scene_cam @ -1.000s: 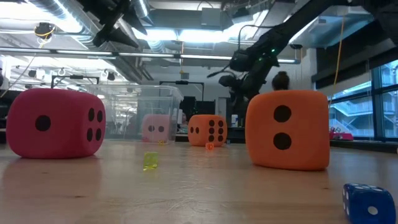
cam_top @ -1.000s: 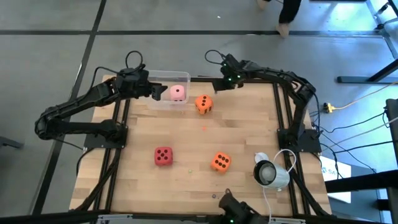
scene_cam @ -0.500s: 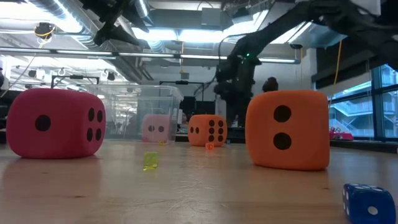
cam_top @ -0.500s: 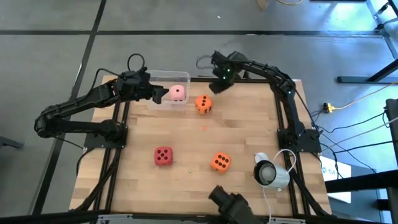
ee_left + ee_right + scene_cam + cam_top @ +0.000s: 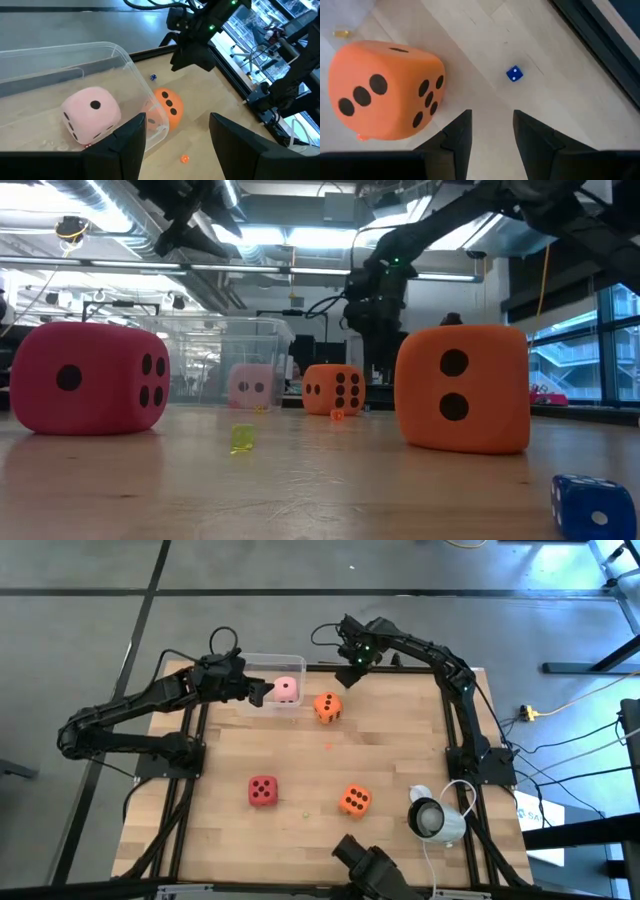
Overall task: Pick & Place Dice
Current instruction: Put the bottom large orange die into the transparent bin
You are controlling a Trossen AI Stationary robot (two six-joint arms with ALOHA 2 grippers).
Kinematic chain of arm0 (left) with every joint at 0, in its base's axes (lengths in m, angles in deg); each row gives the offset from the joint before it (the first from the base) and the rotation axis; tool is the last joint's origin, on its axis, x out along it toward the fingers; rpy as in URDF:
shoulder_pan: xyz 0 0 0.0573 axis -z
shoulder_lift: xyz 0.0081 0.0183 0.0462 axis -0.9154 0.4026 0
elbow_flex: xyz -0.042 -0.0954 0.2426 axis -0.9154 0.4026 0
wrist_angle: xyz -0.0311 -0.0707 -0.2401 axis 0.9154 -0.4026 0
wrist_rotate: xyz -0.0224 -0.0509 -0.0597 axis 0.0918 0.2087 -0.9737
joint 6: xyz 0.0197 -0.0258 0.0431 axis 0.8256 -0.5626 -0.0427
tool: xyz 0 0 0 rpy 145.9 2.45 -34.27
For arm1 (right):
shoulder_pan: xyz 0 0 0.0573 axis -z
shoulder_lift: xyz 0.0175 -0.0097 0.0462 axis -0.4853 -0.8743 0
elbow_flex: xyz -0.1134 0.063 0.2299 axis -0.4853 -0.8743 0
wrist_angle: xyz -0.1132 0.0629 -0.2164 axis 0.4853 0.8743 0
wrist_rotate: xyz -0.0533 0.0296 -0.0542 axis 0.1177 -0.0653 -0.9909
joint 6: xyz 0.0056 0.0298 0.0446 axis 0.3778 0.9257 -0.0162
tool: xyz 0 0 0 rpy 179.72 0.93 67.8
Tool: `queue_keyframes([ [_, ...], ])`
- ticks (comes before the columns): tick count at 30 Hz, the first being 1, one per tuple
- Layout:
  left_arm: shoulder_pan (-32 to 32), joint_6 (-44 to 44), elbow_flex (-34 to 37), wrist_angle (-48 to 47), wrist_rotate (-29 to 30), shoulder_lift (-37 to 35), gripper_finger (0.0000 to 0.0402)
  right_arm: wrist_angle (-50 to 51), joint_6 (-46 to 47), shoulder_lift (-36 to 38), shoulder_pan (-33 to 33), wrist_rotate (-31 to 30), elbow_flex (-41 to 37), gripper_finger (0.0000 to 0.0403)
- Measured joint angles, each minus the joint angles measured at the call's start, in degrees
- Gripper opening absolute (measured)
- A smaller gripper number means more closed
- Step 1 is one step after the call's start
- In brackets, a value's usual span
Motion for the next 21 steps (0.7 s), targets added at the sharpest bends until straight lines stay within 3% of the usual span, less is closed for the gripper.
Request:
queue_keyframes([
  [3, 0.0, 0.0, 0.0, 1.6, -0.1, 0.2, 0.0207, 0.0, 0.8, -1.5, 0.7, 3.3, 0.0, 0.0143],
  [16, 1.1, -0.1, 0.0, 3.2, -0.2, 0.2, 0.0207, -1.7, 2.3, -3.9, 1.4, 1.1, 0.0, 0.0143],
  [21, 1.1, -0.8, 0.0, 3.2, -1.1, 0.2, 0.0207, -3.1, 4.9, -4.6, 1.5, 3.9, 0.1, 0.0143],
])
